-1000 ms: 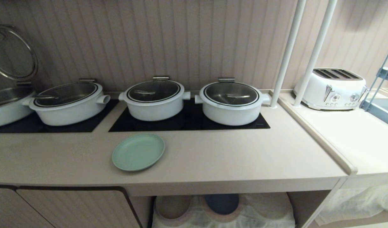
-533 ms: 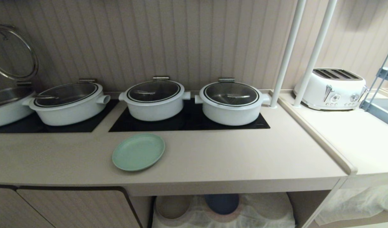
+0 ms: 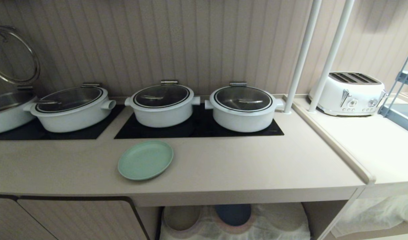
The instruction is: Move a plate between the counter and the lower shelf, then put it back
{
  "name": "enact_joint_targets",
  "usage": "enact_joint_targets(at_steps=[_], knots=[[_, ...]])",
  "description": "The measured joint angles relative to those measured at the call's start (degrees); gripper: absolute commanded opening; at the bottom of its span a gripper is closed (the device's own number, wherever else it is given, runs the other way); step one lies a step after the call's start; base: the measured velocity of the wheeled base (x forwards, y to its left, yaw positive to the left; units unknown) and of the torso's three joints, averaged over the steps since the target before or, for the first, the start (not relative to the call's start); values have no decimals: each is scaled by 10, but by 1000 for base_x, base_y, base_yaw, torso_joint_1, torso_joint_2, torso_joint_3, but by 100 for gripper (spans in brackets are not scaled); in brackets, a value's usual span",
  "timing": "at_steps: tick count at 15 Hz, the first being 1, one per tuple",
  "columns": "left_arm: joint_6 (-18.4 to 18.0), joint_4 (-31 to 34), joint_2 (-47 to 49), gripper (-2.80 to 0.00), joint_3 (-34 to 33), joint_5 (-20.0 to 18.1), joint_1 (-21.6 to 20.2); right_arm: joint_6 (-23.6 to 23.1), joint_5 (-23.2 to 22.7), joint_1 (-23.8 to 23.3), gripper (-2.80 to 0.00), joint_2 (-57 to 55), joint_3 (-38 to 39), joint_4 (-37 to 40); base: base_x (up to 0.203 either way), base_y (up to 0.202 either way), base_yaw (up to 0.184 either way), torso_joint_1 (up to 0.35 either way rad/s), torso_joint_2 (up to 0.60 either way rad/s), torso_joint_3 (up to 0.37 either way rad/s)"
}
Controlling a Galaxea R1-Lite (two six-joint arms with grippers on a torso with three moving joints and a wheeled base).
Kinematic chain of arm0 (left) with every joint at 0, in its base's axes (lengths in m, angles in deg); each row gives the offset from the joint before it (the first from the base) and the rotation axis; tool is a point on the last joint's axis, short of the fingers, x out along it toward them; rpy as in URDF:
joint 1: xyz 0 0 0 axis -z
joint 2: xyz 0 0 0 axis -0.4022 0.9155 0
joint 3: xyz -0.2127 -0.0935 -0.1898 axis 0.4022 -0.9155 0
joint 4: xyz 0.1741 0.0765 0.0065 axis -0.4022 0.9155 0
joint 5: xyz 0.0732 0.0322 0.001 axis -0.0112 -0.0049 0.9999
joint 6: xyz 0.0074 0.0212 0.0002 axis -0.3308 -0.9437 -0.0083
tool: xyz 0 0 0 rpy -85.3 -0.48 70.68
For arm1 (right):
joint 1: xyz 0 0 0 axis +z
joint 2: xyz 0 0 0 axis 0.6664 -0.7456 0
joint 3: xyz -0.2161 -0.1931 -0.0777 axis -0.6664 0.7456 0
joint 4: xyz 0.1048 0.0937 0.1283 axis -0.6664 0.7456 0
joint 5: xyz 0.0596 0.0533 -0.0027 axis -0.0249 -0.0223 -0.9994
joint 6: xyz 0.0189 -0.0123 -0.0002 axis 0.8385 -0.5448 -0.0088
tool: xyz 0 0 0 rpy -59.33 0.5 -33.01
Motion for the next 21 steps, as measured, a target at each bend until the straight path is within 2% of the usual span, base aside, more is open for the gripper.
enact_joint_targets(at_steps=[1,4,21], knots=[[-3,1,0,-280,-1,-1,0,0,0,0,-280,0,0,0,0,0,0,0,0,0],[21,5,0,-280,-3,2,0,0,0,0,-280,0,0,0,0,0,0,0,0,0],[24,5,0,-280,-3,2,0,0,0,0,-280,0,0,0,0,0,0,0,0,0]])
